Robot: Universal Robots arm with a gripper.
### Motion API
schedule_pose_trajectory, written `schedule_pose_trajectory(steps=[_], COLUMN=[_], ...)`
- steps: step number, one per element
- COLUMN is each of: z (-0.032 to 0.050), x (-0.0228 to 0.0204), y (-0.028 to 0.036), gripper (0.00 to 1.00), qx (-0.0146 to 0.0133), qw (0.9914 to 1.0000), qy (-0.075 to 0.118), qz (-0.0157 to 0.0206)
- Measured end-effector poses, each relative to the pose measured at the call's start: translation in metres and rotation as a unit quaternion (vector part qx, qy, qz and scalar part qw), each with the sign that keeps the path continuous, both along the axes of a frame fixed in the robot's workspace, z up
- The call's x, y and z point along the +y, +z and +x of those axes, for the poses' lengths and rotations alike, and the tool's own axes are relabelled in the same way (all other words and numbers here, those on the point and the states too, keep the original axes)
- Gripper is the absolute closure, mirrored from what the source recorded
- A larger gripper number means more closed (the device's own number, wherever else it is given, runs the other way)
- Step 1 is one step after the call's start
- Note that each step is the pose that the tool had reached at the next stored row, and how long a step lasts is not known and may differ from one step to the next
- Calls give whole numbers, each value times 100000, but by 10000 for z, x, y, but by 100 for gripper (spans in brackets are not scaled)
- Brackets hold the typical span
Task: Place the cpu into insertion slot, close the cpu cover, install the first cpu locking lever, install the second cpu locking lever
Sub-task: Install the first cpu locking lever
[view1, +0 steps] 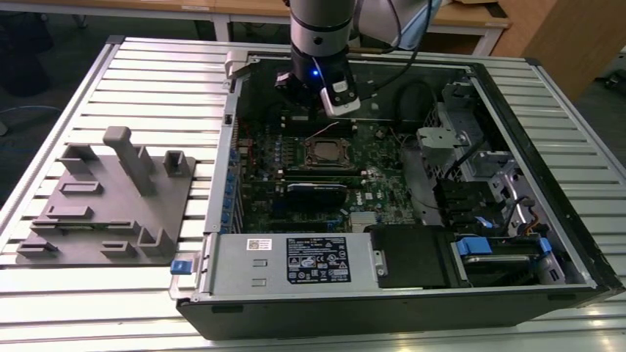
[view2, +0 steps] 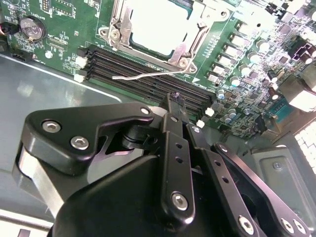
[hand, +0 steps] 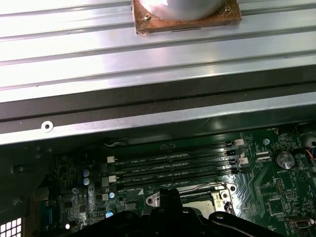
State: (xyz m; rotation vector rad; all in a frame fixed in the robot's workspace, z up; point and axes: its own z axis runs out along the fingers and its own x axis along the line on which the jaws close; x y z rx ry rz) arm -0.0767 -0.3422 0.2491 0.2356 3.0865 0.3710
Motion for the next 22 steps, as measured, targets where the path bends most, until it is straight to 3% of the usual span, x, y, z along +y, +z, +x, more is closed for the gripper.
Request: schedule_pose_trajectory(steps=[22], z=[69], x=[0], y=[0], gripper=[89], qx=[-3], qw=[100000], qy=[-2], qz=[0])
